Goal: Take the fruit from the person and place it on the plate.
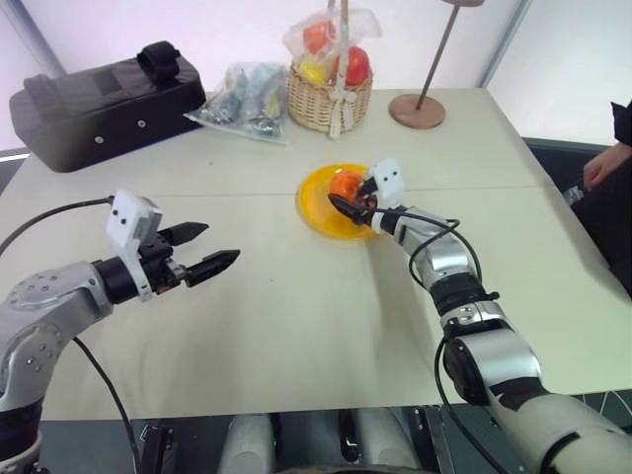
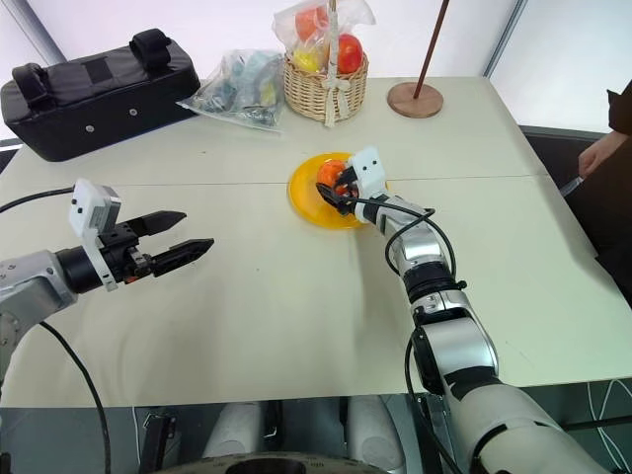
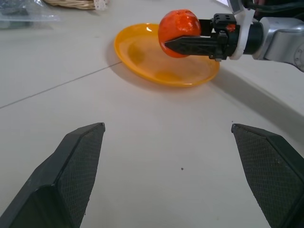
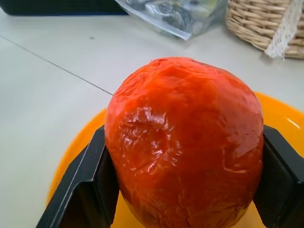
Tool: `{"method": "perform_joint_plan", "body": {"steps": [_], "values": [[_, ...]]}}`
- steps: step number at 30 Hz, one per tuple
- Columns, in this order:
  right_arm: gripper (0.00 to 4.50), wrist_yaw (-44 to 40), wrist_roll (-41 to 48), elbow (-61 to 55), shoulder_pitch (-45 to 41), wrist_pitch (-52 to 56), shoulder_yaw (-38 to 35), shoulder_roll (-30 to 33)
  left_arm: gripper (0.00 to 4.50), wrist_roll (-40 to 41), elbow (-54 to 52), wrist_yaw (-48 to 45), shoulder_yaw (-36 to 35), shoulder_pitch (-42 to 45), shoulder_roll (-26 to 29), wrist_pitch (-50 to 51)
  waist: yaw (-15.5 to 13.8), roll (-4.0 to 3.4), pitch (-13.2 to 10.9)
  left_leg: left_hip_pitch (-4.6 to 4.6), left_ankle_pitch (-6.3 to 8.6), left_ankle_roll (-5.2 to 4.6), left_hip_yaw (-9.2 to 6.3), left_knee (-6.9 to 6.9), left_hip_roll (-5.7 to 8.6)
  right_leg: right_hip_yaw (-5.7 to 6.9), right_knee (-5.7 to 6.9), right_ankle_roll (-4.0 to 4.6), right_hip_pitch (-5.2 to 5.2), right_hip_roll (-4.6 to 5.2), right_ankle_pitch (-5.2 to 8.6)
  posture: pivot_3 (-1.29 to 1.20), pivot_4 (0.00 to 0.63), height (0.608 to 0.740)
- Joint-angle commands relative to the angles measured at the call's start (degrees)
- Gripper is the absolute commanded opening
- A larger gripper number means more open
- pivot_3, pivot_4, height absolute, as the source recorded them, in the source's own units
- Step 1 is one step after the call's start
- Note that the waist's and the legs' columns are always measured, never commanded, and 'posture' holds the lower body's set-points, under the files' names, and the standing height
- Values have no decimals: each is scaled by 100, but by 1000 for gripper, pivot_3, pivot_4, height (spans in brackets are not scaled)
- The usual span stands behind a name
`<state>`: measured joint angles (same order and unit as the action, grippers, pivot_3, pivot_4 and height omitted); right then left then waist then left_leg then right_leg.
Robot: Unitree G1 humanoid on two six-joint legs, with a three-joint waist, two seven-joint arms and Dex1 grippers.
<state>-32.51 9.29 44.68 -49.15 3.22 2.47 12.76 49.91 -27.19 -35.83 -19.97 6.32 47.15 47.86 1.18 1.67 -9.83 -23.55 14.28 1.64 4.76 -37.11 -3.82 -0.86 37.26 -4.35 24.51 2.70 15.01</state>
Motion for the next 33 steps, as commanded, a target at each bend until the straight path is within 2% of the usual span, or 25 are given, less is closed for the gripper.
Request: {"method": "perform_joint_plan", "body": {"steps": [1,3,5,6,7,15,20,27,33], "values": [[2880,53,57,89,-298,-179,-259,-13,4500,-16,-171,44,-193,15,-14,-130,0,0,0,0,0,0,0,0,0,0,0,0,0,0,0,0,150,740],[2880,78,66,141,-340,-192,-325,-26,4500,-26,-170,40,-189,20,-23,-137,1,0,0,0,0,0,0,0,0,0,0,0,0,1,0,0,150,740],[3962,104,100,140,-382,-179,-408,-35,4500,-45,-147,29,-180,48,-34,-150,1,0,0,0,0,0,0,0,0,0,0,0,0,1,0,0,150,740],[4320,105,103,134,-392,-183,-433,-38,4500,-53,-139,25,-176,58,-37,-152,1,0,0,0,0,0,0,0,0,0,0,0,0,0,0,0,150,740],[4419,41,156,78,-387,-146,-476,-45,4500,-63,-128,19,-168,71,-41,-156,1,0,0,0,0,0,0,0,0,0,0,0,0,0,0,0,150,740],[4419,150,116,-267,-402,-45,-581,-8,4500,-133,-70,7,-94,128,-81,-206,1,-1,0,0,0,0,0,0,0,0,0,0,0,1,0,0,150,740],[4419,95,285,-1631,-229,607,-651,225,4500,-220,-5,105,-172,100,-168,-251,-3,-6,-4,0,0,0,0,1,0,0,1,0,2,2,0,0,150,740],[4419,-180,550,-3422,578,1608,-854,1053,4500,-527,192,605,-345,189,-563,-565,-53,-3,-2,0,0,0,0,0,2,2,-1,0,-2,8,0,0,150,740],[4419,-288,809,-3984,1439,2057,-1323,1731,4500,-623,108,849,-421,-8,-863,-708,-26,-3,-2,0,0,0,2,0,3,2,-2,0,-3,8,0,0,150,740]]}}
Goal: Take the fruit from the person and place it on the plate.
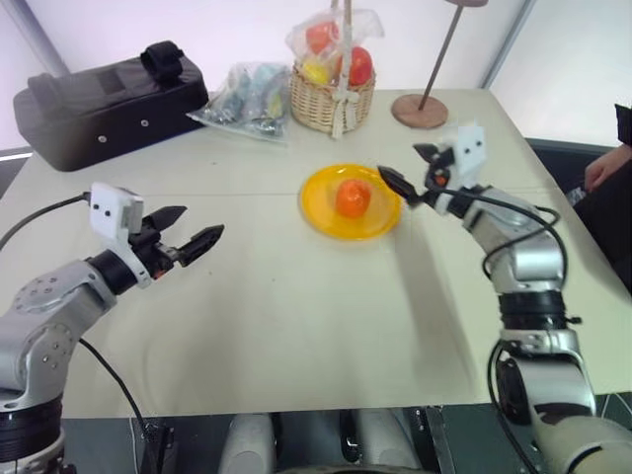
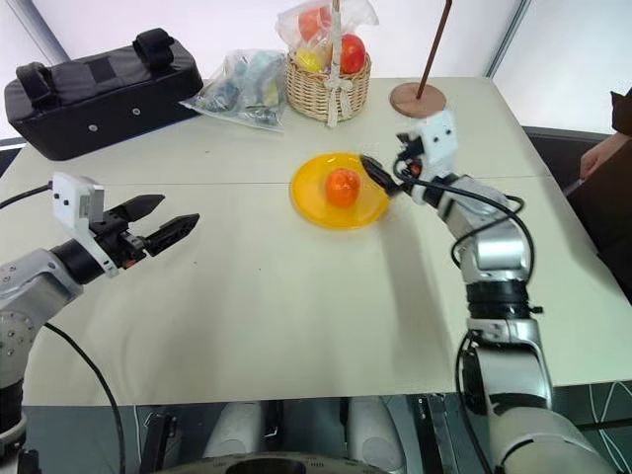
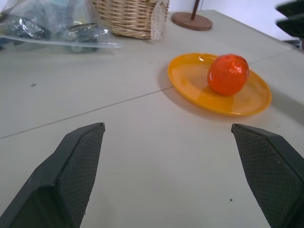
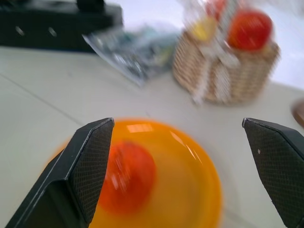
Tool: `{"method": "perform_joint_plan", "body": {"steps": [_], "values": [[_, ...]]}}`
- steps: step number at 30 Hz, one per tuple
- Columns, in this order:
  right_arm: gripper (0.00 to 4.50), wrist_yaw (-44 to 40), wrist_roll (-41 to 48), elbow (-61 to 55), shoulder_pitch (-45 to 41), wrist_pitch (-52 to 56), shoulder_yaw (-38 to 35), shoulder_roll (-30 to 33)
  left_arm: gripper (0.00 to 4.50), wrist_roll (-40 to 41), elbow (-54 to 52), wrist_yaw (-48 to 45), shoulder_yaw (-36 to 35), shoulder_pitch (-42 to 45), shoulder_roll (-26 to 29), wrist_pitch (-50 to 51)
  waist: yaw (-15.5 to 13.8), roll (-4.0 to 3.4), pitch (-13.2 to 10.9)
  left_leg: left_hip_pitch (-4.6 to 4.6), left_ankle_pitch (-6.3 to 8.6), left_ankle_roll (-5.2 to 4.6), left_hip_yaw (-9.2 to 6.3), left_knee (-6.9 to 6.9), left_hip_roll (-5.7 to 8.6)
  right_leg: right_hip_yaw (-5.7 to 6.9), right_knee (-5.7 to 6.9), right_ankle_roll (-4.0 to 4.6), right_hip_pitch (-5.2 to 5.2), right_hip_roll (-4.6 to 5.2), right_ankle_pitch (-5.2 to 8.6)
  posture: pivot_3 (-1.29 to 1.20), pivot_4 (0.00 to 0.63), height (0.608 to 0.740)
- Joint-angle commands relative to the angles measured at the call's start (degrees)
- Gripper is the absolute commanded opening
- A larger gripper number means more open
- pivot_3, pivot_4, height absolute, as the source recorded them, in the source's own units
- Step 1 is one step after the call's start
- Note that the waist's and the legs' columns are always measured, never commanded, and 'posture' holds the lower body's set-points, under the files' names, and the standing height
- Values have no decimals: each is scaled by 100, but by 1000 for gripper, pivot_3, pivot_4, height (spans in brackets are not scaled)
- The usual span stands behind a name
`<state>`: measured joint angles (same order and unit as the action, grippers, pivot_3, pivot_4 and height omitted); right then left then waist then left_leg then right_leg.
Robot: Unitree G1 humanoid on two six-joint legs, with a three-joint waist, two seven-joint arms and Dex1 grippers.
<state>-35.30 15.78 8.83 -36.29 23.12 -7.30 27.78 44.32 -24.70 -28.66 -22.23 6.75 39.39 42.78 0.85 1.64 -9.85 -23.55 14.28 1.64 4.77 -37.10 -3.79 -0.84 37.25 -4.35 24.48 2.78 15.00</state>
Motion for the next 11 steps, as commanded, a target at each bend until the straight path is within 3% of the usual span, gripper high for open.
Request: {"method": "perform_joint_plan", "body": {"steps": [1,11], "values": [[4419,13,181,-430,234,85,-396,279,4500,-80,-152,163,-193,-74,-122,-216,11,0,0,1,0,0,-1,0,-1,0,0,0,0,-3,0,0,150,740],[4419,316,298,-643,1204,47,-853,335,4500,-113,-410,788,-218,-409,-718,-314,1,0,0,2,0,-1,-1,-2,-1,-4,0,-1,-1,-6,0,0,150,740]]}}
